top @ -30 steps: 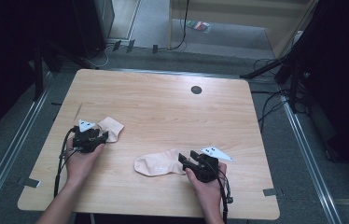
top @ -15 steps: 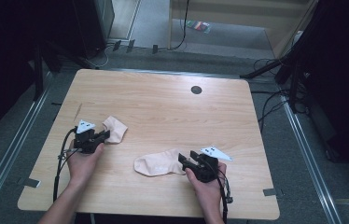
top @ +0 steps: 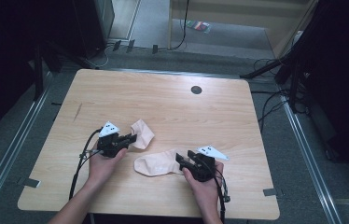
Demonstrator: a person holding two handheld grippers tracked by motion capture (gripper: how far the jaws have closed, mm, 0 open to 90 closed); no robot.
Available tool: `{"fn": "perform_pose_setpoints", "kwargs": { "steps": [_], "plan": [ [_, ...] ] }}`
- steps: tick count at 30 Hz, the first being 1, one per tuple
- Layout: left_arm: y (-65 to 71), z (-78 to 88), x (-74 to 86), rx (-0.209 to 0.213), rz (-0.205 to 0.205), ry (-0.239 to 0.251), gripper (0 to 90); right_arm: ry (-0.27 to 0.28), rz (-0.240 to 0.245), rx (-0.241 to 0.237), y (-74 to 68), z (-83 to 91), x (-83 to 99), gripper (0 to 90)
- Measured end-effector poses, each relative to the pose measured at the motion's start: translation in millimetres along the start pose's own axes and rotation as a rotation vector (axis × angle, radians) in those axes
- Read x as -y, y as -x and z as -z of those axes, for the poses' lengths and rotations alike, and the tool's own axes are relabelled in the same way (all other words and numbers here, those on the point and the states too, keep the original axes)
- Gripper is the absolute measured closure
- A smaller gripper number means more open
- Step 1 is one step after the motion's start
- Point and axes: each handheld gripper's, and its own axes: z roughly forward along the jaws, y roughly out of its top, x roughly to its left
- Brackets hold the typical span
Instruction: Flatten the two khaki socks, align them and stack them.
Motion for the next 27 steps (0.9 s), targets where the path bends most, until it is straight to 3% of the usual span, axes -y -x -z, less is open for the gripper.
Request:
{"fn": "perform_pose_setpoints", "kwargs": {
  "steps": [2,4,8,13,18,20,23,27],
  "plan": [
    [-6.1,-0.6,2.5,0.014,0.026,0.004,75.5,0.003,-0.001,0.004,-1.4,-0.9,-0.8,46.3],
    [-12.2,2.9,3.8,0.002,0.054,0.025,60.5,0.013,0.012,0.008,-4.3,-2.3,-3.0,46.5],
    [-21.3,18.1,1.0,-0.009,0.074,0.088,48.3,0.016,0.037,-0.023,-21.2,-9.2,-15.3,47.1],
    [-37.5,39.2,1.7,-0.037,0.145,0.141,47.8,-0.001,0.103,-0.073,-52.6,-32.5,-29.7,52.0],
    [-47.3,47.6,5.2,-0.085,0.183,0.130,52.5,-0.066,0.154,-0.145,-83.7,-69.1,-34.7,60.9],
    [-49.1,48.4,6.3,-0.100,0.195,0.124,54.9,-0.097,0.178,-0.151,-93.3,-84.4,-34.3,61.2],
    [-49.5,48.7,8.5,-0.118,0.203,0.119,57.3,-0.141,0.207,-0.135,-104.6,-103.1,-34.7,57.6],
    [-47.6,46.8,9.8,-0.115,0.194,0.106,58.5,-0.174,0.237,-0.058,-119.5,-122.7,-37.6,50.3]
  ]
}}
